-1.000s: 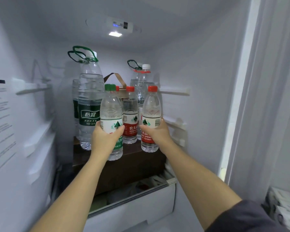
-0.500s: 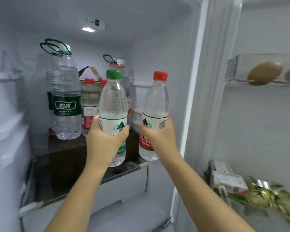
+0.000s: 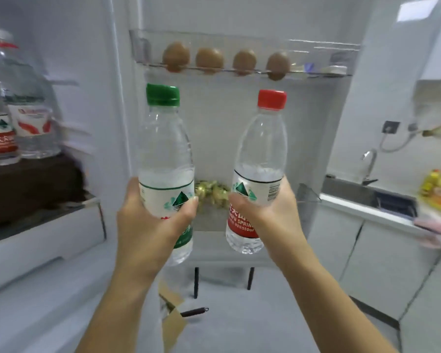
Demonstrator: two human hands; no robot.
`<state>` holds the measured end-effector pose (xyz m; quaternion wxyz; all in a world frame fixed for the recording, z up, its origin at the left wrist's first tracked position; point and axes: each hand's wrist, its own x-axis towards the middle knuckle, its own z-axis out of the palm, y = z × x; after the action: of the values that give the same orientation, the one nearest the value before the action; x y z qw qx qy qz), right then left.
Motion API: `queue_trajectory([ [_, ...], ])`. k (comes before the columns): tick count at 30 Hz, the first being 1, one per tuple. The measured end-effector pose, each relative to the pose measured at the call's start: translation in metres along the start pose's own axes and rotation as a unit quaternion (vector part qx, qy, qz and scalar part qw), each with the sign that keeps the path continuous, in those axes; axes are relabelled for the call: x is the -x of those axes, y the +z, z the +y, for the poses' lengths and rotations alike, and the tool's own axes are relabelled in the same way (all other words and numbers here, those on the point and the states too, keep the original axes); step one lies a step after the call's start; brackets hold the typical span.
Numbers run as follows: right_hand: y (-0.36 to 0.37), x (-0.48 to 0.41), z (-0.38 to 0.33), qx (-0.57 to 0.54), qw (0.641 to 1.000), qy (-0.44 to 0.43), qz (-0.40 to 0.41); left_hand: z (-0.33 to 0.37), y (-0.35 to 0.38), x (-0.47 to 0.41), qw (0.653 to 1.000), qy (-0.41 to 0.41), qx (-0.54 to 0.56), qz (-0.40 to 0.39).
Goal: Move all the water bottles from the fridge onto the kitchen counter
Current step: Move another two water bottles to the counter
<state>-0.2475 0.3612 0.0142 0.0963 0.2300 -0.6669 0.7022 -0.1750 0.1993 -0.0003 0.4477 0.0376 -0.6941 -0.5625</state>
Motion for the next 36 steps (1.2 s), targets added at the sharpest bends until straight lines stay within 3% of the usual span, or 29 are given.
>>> queue_trajectory([
  [8, -0.173, 0.069, 0.007, 0.108, 0.981, 0.034, 0.159, 0.021, 0.147, 0.116, 0.988, -0.05, 0.058, -0.133],
  [17, -0.296, 0.12, 0.01, 0.188, 0.938, 0.048, 0.288, 0.037, 0.27, 0.186, 0.949, -0.098, 0.106, -0.279],
  [24, -0.371, 0.114, 0.031, 0.239, 0.898, 0.052, 0.365, 0.032, 0.361, 0.201, 0.912, -0.112, 0.151, -0.364],
  [36, -0.463, 0.036, 0.08, 0.243, 0.857, 0.06, 0.45, -0.006, 0.51, 0.168, 0.873, -0.111, 0.183, -0.438],
])
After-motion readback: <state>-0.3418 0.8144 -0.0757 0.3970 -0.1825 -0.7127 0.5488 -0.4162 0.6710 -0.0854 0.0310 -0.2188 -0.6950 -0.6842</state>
